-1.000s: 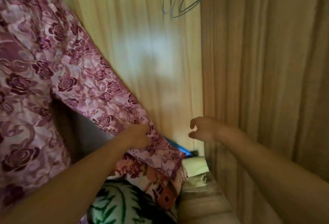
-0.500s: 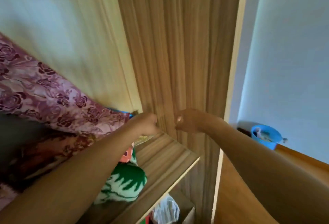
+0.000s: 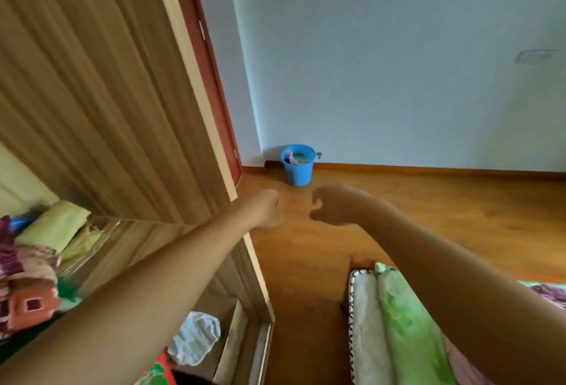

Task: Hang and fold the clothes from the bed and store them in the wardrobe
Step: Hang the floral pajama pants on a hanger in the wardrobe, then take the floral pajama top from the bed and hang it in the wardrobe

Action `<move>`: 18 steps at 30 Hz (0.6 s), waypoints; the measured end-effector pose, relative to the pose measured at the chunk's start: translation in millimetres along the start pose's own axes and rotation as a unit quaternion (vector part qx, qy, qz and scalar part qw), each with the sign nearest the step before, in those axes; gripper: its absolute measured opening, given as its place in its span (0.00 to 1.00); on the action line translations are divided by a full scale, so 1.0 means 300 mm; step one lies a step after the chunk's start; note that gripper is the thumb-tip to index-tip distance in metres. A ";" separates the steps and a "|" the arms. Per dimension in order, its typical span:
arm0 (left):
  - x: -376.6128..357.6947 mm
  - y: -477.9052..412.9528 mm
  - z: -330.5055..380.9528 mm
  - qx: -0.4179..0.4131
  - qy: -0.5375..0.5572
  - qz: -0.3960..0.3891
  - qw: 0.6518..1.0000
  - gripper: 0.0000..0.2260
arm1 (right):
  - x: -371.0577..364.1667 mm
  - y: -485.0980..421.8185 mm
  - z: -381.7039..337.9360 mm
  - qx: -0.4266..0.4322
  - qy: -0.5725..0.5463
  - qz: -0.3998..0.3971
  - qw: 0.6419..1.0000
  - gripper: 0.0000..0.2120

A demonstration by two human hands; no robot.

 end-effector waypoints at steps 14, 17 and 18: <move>-0.170 -0.426 0.803 -0.176 -0.123 -0.072 0.974 0.15 | -0.111 0.333 0.923 -0.251 -0.076 0.017 0.965 0.21; -0.217 -0.477 0.951 -0.216 -0.149 -0.074 0.962 0.18 | -0.166 0.472 1.045 -0.313 -0.107 0.025 0.943 0.20; -0.236 -0.487 1.004 -0.232 -0.160 -0.076 0.956 0.18 | -0.186 0.522 1.075 -0.332 -0.118 0.029 0.935 0.20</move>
Point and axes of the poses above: each hand's wrist, its own y-axis away from the middle knuckle, its own x-axis out of the back of the hand, z = x × y, the point moved 4 cm from there along -y, towards the middle knuckle, and after that the axes turned 8 degrees about x, right-handed, at the moved point
